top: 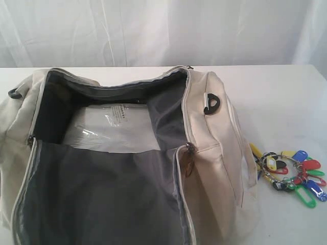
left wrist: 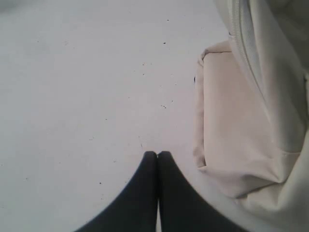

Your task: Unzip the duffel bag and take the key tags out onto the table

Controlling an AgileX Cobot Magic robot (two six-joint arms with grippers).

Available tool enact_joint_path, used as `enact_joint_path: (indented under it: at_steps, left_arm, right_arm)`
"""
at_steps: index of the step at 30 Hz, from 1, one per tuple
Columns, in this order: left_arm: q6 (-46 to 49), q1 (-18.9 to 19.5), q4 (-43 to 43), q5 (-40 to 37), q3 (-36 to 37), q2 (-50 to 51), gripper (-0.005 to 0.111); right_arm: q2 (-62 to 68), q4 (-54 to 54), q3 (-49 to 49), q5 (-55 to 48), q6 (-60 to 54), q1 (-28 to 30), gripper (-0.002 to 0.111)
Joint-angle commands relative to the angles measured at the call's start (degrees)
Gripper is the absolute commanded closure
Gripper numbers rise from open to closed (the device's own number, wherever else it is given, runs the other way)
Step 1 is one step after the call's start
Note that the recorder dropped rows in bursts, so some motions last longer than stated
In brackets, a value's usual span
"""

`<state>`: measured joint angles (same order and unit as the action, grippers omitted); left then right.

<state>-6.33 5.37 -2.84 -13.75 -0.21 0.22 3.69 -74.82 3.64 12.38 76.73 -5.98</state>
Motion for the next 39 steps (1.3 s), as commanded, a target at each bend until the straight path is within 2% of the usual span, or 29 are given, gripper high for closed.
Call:
enact_joint_path:
  at_steps: [1,5,8,10,13,15,20,24,33,39]
  left_arm:
    - [0.17,0.26,0.22,-0.44,0.21,-0.22,0.107]
    - [0.17,0.26,0.22,-0.44,0.21,-0.22,0.107]
    - [0.17,0.26,0.22,-0.44,0.21,-0.22,0.107]
    - [0.17,0.26,0.22,-0.44,0.21,-0.22,0.107]
    - [0.17,0.26,0.22,-0.44,0.21,-0.22,0.107]
    - [0.17,0.26,0.22,-0.44,0.21,-0.22,0.107]
    - [0.17,0.26,0.22,-0.44,0.21,-0.22,0.107]
    - [0.17,0.26,0.22,-0.44,0.21,-0.22,0.107]
    - [0.17,0.26,0.22,-0.44,0.21,-0.22,0.107]
    - [0.17,0.26,0.22,-0.44,0.21,-0.22,0.107]
  right_arm:
    - [-0.25,1.24,-1.15,-4.20,1.63,0.33,0.108]
    - [-0.25,8.65,-1.49,-9.64,6.14,0.33,0.108]
    - [-0.25,10.26,-1.96,-9.79,1.85,0.33,0.108]
    - [-0.25,16.55,-2.85,-8.52,-11.76,0.33,0.108]
    - [-0.25,41.81,-3.64,-8.94,-37.40,0.33,0.108]
    - [-0.34,54.00,-3.64,-10.99,-50.02,0.33,0.108]
    - [-1.84,59.31,-3.64,-18.91,-61.33,0.33,0.108]
    - [-2.15,68.85,-3.64,-23.59,-70.81,0.33,0.108]
    - [-2.25,73.17,-3.64,-30.11,-72.50,0.33,0.108]
    - [-2.71,74.21,-3.64,-30.67,-72.41,0.33,0.108]
